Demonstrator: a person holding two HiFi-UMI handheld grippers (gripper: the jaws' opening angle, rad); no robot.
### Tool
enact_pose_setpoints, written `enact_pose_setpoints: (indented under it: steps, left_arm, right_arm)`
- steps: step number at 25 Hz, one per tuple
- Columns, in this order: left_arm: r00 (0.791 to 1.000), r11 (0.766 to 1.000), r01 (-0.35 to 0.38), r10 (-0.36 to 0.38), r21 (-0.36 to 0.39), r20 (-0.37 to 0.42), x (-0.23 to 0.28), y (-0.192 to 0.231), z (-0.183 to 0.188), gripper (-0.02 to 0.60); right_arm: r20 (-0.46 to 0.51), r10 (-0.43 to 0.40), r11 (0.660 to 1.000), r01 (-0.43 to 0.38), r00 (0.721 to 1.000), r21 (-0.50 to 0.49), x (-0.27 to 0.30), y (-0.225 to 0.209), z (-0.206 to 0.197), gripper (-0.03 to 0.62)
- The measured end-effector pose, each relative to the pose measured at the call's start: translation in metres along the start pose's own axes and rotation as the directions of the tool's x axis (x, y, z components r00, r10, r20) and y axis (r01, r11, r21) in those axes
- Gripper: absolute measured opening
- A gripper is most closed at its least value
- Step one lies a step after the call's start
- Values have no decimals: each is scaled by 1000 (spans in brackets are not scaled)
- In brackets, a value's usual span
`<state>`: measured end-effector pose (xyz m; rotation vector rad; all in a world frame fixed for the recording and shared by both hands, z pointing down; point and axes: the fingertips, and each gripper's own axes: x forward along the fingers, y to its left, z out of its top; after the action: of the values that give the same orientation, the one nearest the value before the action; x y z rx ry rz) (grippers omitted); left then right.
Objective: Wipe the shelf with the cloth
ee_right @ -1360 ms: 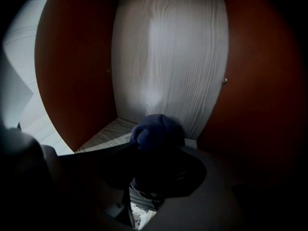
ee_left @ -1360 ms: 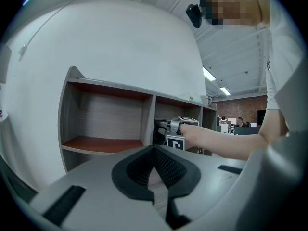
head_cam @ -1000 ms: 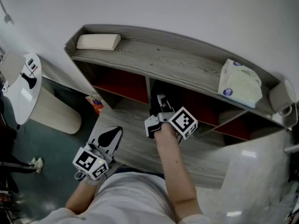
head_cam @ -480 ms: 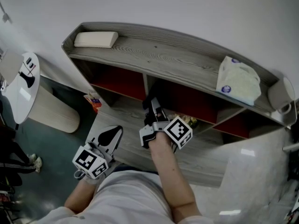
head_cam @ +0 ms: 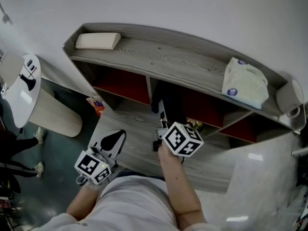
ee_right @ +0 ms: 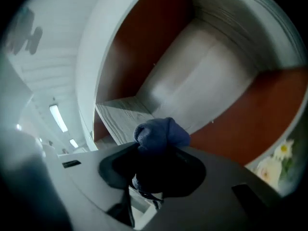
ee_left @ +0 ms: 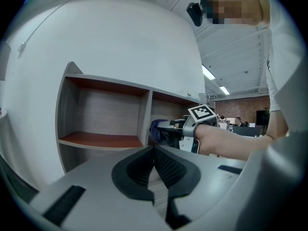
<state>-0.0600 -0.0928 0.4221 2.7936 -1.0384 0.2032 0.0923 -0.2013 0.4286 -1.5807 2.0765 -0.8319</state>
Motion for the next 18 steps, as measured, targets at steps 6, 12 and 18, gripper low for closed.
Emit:
enact_pose_setpoints:
  steps: [6,12,18]
  left_arm:
    - [1000,1000,10,-10,5,0,3,-3,0,15]
    - [1000,1000,10,-10,3,-5,4,0,-1,15]
    - [1000,1000,7,-7,-4,-11,6,3,-3,15]
  right_arm:
    - [-70,-112,902,72,991,-426,13,-5,14,138]
    - [-159,-240,704,59,958,-708,28,-9,3,141]
    - [-190,-300,594,27,935,-804,32,-18,-10,217]
